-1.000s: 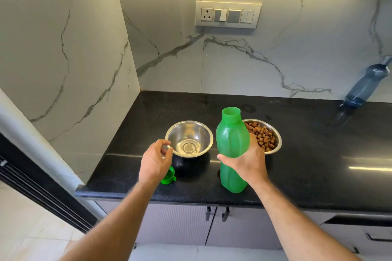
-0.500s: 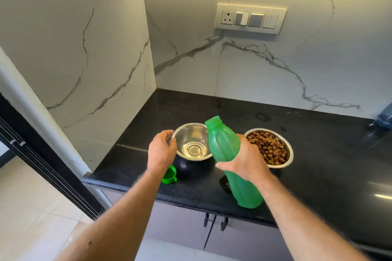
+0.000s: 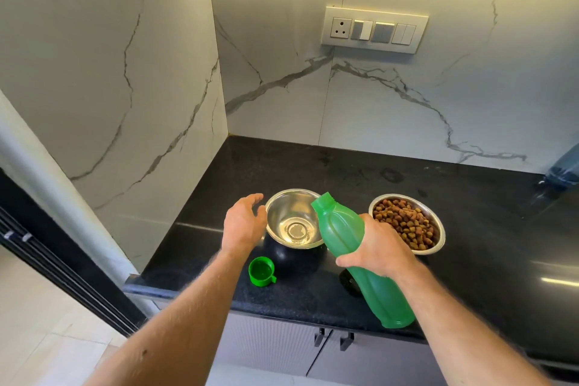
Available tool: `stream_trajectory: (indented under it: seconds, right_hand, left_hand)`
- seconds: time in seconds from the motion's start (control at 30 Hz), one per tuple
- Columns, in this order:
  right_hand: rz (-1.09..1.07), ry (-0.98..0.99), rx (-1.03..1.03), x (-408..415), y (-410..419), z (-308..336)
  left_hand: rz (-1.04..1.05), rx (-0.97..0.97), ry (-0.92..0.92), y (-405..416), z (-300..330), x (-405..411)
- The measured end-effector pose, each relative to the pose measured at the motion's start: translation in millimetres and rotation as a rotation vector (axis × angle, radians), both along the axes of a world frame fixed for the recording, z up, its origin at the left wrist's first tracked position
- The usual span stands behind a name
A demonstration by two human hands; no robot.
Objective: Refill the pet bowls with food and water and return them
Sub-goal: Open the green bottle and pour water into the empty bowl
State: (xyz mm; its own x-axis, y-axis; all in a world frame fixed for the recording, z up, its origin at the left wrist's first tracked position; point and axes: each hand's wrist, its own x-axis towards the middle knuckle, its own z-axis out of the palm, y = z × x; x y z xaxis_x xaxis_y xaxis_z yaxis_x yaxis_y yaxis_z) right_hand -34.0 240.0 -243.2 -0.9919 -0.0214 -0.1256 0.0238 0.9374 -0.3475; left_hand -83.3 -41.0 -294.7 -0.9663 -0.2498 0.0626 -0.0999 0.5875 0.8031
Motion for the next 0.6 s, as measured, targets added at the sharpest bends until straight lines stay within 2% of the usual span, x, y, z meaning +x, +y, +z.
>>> stream_trajectory:
  seconds: [0.6]
  right_hand:
    - [0.022, -0.12, 0.129, -3.8, -6.8, 10.3]
  left_hand:
    - [-0.05, 0.042, -0.048, 6.2, -7.9, -6.9]
